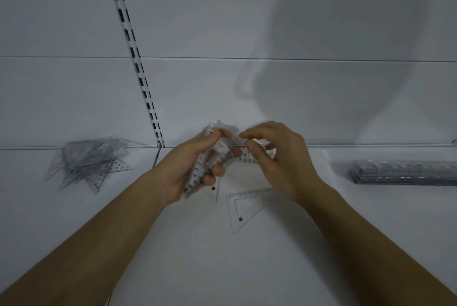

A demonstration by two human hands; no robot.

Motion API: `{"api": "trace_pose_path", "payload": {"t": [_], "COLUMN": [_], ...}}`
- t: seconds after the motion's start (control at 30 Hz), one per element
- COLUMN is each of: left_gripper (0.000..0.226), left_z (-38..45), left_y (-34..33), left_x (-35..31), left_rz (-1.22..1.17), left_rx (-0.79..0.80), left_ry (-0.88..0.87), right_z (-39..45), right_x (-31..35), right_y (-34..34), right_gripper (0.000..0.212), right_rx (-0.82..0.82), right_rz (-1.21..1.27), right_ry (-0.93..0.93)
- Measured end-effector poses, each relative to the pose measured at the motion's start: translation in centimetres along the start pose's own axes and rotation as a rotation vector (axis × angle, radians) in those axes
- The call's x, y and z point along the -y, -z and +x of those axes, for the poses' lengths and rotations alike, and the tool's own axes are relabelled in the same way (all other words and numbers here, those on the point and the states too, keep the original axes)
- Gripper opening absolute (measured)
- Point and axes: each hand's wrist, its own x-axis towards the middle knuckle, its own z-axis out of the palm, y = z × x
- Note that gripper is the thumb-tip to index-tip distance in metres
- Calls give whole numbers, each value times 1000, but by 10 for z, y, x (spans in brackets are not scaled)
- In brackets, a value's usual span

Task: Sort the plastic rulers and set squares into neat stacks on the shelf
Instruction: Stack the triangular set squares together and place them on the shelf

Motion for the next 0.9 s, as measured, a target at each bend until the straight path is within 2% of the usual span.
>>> {"api": "trace_pose_path", "payload": {"t": [0.07,0.13,0.2,0.23,0.47,0.57,0.63,0.77,0.9], "left_gripper": [23,26,39,45,37,37,37,37,38], "left_z": [1,2,3,3,3,4,5,4,4], "left_y": [3,6,9,10,11,12,12,10,8], "left_x": [-1,-2,-3,-3,-4,-4,-4,-4,-3], "left_rz": [-36,-84,-145,-172,-187,-198,-203,-194,-194], "left_rx": [-14,-27,-37,-36,-14,-31,-36,-38,-31], "left_ry": [-25,-25,-10,-2,-12,-26,-33,-30,-34], "right_z": [1,-1,-3,-3,0,2,2,4,7], "right_x": [-11,-20,-25,-26,-28,-32,-31,-30,-28], "right_y": [6,10,9,8,11,13,16,21,26], "right_gripper": [26,44,53,51,39,26,18,15,12], "right_rx": [88,302,472,498,442,409,366,230,90], "right_rz": [-115,-228,-316,-337,-303,-307,-286,-244,-148], "right_ry": [-131,-235,-284,-287,-241,-211,-204,-199,-288]}}
